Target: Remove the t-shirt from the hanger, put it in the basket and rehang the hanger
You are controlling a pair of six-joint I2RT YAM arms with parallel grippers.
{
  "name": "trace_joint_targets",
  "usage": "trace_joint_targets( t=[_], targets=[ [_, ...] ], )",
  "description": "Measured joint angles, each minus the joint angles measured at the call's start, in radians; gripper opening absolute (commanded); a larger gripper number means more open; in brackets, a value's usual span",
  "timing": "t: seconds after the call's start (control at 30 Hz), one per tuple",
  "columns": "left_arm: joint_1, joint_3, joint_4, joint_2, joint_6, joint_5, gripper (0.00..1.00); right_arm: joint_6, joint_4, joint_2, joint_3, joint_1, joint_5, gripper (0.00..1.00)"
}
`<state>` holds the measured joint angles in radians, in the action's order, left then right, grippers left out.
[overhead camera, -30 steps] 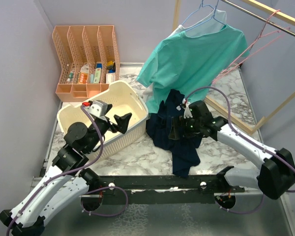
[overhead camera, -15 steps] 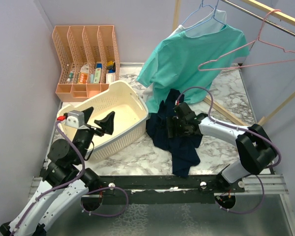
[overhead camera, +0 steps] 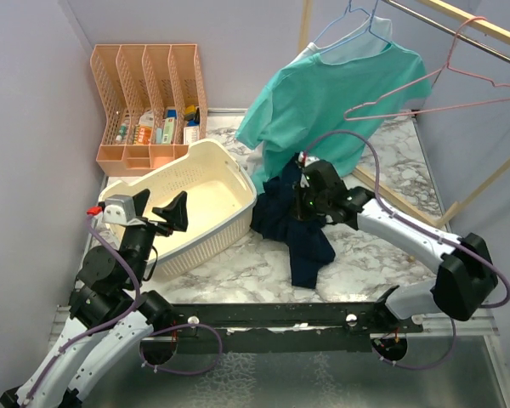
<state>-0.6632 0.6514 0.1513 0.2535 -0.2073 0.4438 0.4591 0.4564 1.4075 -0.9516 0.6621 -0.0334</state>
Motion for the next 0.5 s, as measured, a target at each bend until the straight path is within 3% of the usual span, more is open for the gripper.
trace_joint_targets(
  t=[0.27, 0.5],
  targets=[
    [0.000, 0.000, 0.001, -0.002, -0.005, 0.025, 0.98, -0.138, 0.138, -0.020, -0.565, 0.217, 0.020, 0.01],
    [0.000, -0.003, 0.009, -0.055, -0.015, 0.072, 0.97, -0.229, 0.145, 0.106, -1.007, 0.247, 0.051, 0.01]
  ],
)
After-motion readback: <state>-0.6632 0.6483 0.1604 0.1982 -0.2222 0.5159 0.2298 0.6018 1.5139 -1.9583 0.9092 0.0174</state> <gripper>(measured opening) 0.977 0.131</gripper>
